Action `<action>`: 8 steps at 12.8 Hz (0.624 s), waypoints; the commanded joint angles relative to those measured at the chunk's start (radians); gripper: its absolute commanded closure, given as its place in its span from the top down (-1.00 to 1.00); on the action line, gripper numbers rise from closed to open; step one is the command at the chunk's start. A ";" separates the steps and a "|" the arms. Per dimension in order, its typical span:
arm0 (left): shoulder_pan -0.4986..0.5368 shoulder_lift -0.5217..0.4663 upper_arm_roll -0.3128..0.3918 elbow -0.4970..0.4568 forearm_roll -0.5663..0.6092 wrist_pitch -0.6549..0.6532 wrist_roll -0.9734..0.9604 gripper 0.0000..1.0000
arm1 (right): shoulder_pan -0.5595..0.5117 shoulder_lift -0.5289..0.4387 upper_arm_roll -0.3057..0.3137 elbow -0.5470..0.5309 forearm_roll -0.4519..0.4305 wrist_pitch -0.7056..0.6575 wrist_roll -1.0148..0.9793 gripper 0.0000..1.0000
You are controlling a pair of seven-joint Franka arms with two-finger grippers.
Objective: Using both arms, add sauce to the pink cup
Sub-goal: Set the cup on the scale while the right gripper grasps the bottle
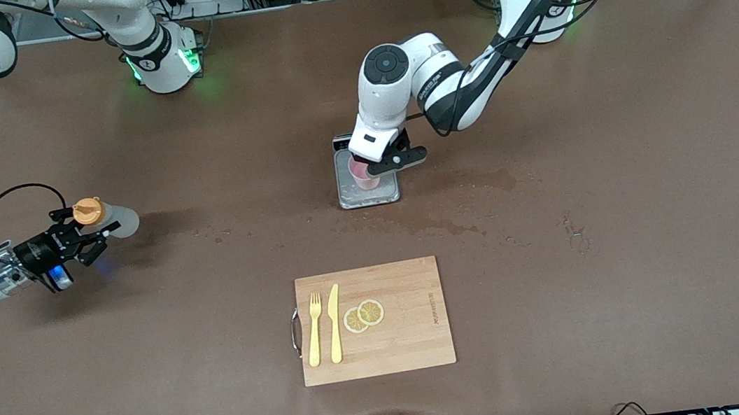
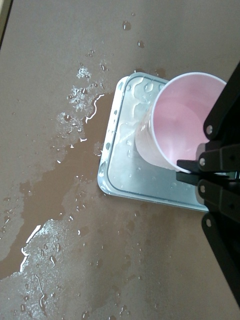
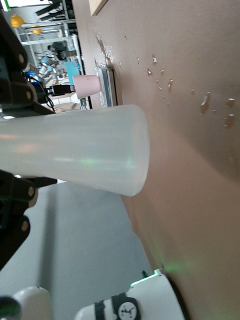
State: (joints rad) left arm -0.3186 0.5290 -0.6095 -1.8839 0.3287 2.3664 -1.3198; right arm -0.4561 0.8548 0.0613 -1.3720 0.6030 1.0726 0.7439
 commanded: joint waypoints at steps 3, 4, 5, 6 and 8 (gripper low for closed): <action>-0.019 0.006 0.005 0.008 0.027 0.011 -0.035 1.00 | 0.054 -0.114 0.025 -0.003 0.012 -0.023 0.214 -0.02; -0.016 0.002 0.005 0.008 0.029 0.010 -0.044 1.00 | 0.082 -0.129 0.031 0.011 0.014 -0.023 0.265 -0.03; -0.010 -0.016 0.004 0.009 0.029 0.002 -0.056 1.00 | 0.103 -0.146 0.031 0.023 0.014 -0.022 0.313 -0.05; 0.001 -0.050 0.004 0.009 0.027 -0.010 -0.065 1.00 | 0.128 -0.157 0.031 0.030 0.014 -0.022 0.349 -0.05; 0.038 -0.140 0.005 0.025 0.018 -0.096 -0.062 1.00 | 0.166 -0.178 0.031 0.031 0.017 -0.019 0.397 -0.05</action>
State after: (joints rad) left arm -0.3097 0.4949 -0.6076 -1.8576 0.3302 2.3475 -1.3580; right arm -0.3183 0.7101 0.0949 -1.3394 0.6046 1.0682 1.0789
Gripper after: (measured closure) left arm 0.260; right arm 0.524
